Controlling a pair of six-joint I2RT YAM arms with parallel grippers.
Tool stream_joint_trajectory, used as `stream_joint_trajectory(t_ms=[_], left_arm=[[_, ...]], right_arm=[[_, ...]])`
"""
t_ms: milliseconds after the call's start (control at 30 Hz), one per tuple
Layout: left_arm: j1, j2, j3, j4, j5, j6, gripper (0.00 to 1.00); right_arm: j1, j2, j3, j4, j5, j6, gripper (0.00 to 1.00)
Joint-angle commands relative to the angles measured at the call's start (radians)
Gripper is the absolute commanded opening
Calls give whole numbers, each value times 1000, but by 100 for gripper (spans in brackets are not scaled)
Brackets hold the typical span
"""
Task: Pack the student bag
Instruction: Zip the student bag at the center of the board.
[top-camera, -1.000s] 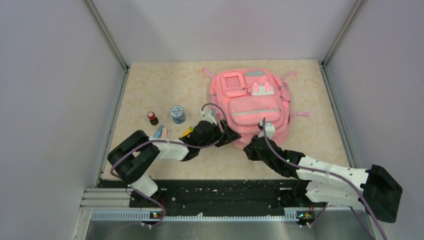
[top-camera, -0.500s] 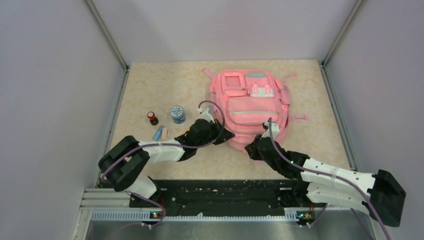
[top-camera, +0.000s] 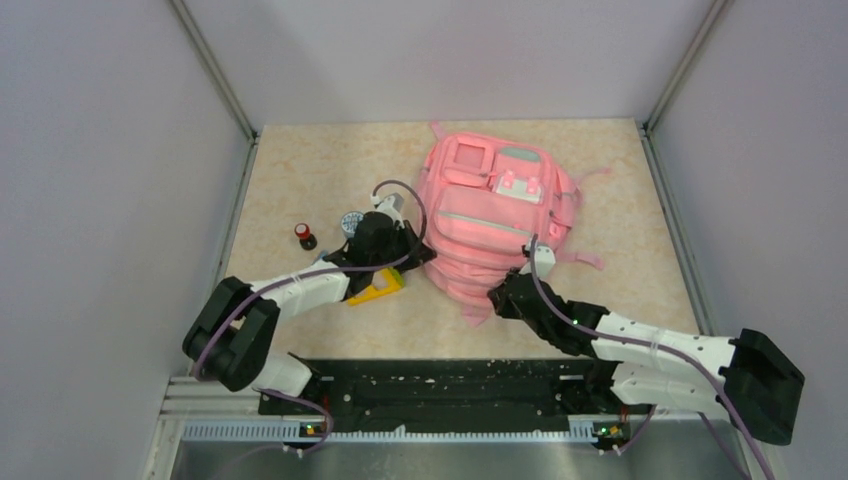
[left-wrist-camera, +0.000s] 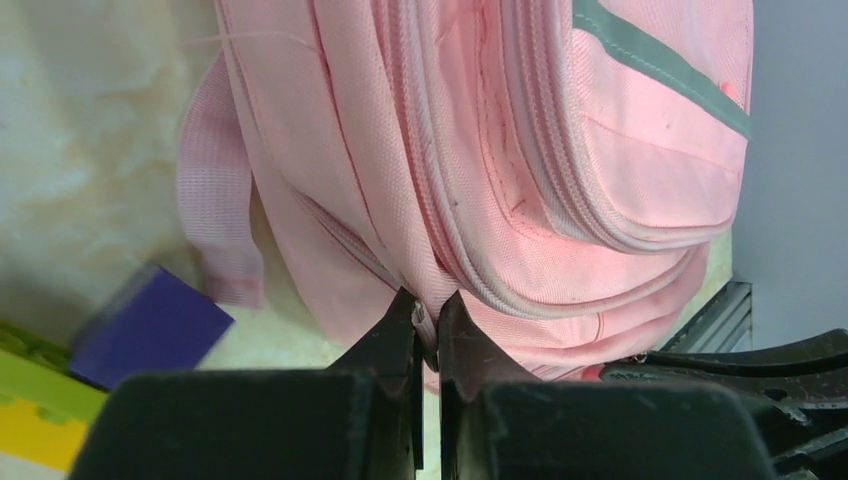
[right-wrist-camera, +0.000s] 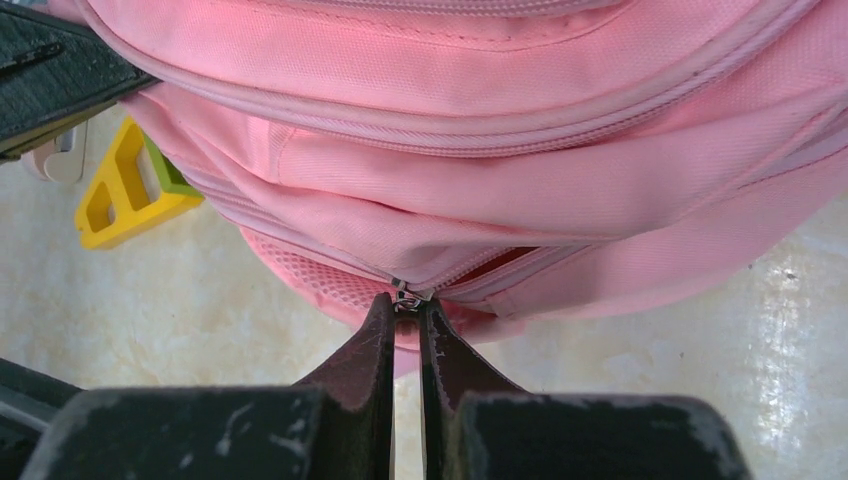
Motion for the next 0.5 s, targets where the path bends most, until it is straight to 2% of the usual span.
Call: stream_joint_trajectory(t_ms=[0, 167, 233, 267, 300, 367, 400, 467], left_arm=[[120, 63, 179, 4, -104, 209, 0], [154, 160, 313, -47, -140, 308, 0], [157, 166, 357, -91, -107, 337, 0], [157, 162, 376, -119, -83, 341, 4], [156, 154, 387, -135, -66, 337, 14], [150, 128, 369, -146, -54, 325, 43], [142, 102, 352, -149, -58, 322, 54], [112, 55, 299, -146, -79, 320, 63]], right_arm=[[-63, 34, -14, -59, 57, -55, 0], [-182, 48, -32, 18, -21, -104, 0], [-223, 51, -33, 41, -50, -125, 0], [-231, 50, -29, 50, -60, -140, 0], [-233, 48, -26, 58, -69, -157, 0], [-235, 41, -22, 78, -95, -185, 0], [-233, 39, -21, 89, -111, -197, 0], [-234, 37, -20, 91, -133, -205, 0]])
